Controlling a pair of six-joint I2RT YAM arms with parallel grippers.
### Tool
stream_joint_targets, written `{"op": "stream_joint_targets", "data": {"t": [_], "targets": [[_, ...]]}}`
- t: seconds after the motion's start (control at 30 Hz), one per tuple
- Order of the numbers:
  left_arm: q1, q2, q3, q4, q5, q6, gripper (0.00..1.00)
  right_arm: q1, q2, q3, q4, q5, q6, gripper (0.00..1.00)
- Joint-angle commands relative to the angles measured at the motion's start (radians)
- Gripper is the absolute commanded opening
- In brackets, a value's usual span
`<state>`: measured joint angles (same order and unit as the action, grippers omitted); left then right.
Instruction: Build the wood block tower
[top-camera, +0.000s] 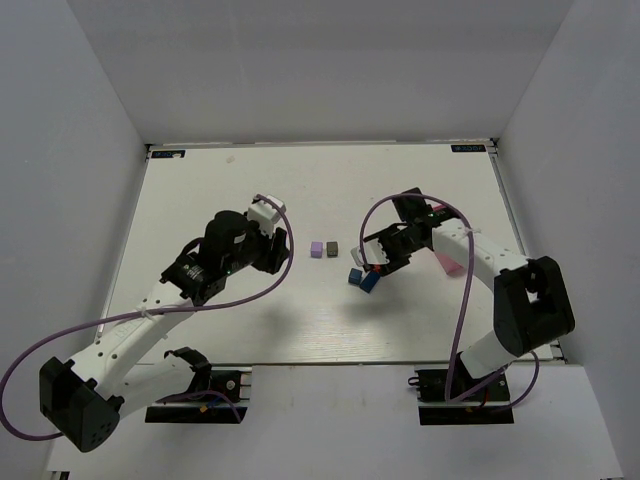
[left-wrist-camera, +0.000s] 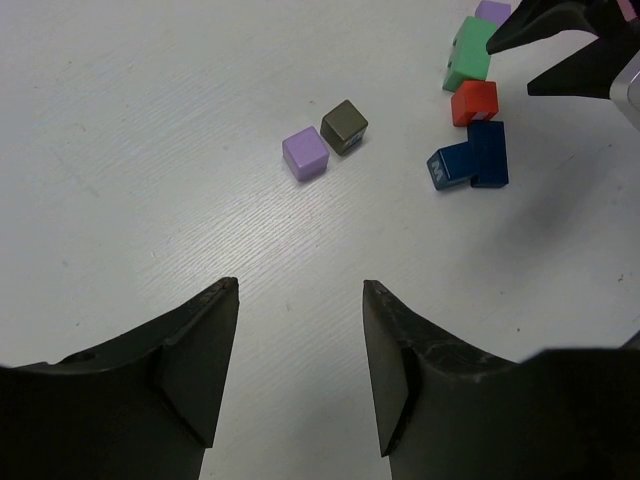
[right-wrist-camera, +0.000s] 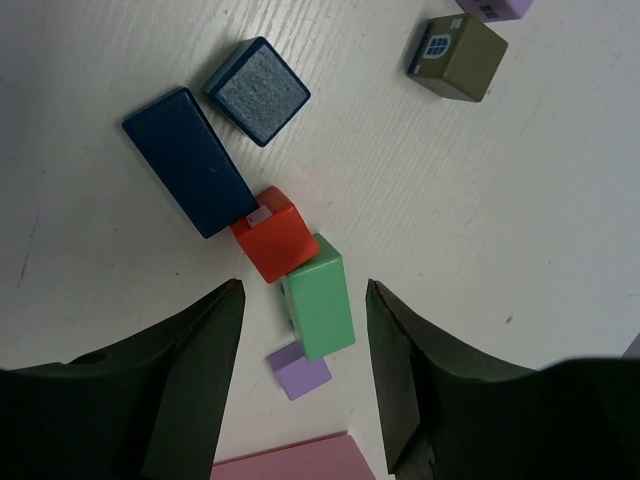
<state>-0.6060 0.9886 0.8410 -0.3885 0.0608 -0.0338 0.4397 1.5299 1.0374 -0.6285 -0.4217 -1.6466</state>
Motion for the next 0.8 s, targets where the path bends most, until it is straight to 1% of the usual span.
{"op": "stream_joint_targets", "data": {"t": [0.0, 0.27, 0.43, 0.6, 0.77], "targets": [[-0.005, -0.021, -0.016, 0.000, 0.022, 0.003, 0.63, -0.001, 0.033, 0.012, 0.013, -0.002, -0.107, 0.58], [-0.005, -0.011, -0.016, 0.000, 0.031, 0.003, 0.64, 0.005, 0.125, 0.067, -0.017, 0.035, -0.176, 0.58], [-0.005, -0.011, -0.016, 0.000, 0.042, 0.003, 0.64, 0.007, 0.136, 0.061, -0.008, 0.034, -0.222, 0.58], [-0.005, -0.011, -0.016, 0.000, 0.051, 0.003, 0.64, 0.014, 0.176, 0.065, -0.011, 0.037, -0.232, 0.58], [-0.005, -0.011, -0.016, 0.000, 0.051, 0.003, 0.64, 0.037, 0.197, 0.072, -0.011, 0.041, -0.242, 0.56]]}}
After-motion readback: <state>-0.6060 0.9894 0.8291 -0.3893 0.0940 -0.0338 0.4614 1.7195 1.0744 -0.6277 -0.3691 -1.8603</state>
